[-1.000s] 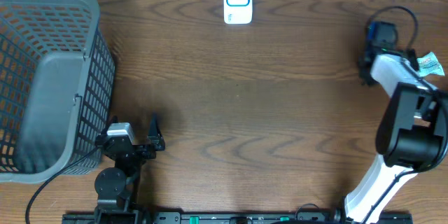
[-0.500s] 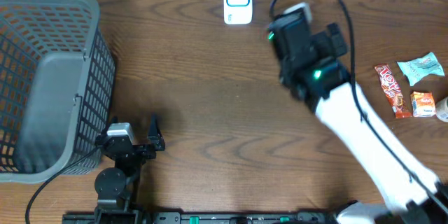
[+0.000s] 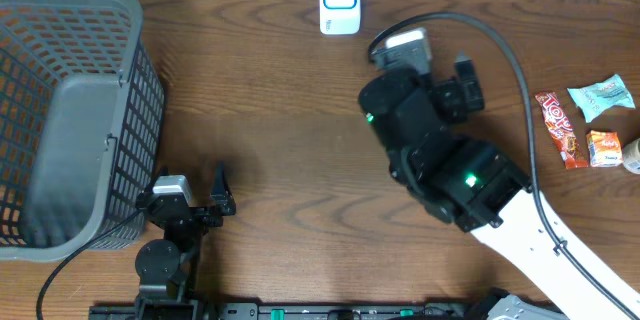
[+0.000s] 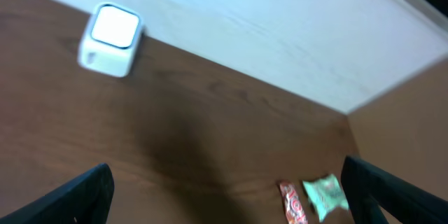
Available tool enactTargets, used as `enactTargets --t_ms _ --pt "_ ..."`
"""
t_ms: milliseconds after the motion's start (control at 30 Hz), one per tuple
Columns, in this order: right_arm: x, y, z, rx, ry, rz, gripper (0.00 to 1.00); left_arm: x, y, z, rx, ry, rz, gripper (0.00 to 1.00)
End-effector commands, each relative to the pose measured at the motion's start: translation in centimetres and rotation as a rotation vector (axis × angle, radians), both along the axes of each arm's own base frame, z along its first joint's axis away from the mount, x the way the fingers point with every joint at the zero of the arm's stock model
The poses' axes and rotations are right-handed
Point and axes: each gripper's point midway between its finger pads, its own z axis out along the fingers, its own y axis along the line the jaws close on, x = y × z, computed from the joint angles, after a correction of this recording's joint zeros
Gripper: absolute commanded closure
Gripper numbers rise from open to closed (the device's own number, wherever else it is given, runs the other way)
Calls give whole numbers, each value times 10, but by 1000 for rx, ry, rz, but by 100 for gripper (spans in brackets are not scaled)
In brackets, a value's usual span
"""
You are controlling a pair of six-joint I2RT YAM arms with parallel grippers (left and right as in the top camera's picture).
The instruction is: Scan the item barcode
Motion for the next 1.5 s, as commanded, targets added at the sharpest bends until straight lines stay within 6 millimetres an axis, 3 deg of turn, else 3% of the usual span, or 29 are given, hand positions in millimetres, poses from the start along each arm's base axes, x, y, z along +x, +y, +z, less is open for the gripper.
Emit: enactTargets --t_ms 0,200,300,400,533,700,900,1100,1267,1467 --pt "24 -40 14 189 -93 -161 1 0 2 -18 1 43 11 2" --pt "65 -80 28 492 -210 -59 1 0 2 -18 1 42 11 2" --pt "64 -104 31 561 -301 -16 1 0 2 -18 1 42 11 2" --pt "49 -126 24 583 -379 -9 1 0 2 -18 1 42 10 2" --pt "13 -148 3 581 -488 -40 1 0 2 -18 1 42 10 2" --pt "-41 -153 -25 593 -603 -15 1 0 2 -18 1 42 11 2" --pt "-84 -164 -66 592 -693 -16 1 0 2 -18 1 42 10 2" --pt "-99 -166 -83 593 -753 6 1 0 2 -18 1 42 10 2" --pt "-96 -166 -123 584 -624 -35 1 0 2 -18 1 42 10 2" --pt "-95 -171 -150 569 -527 -93 1 0 2 -18 1 42 11 2"
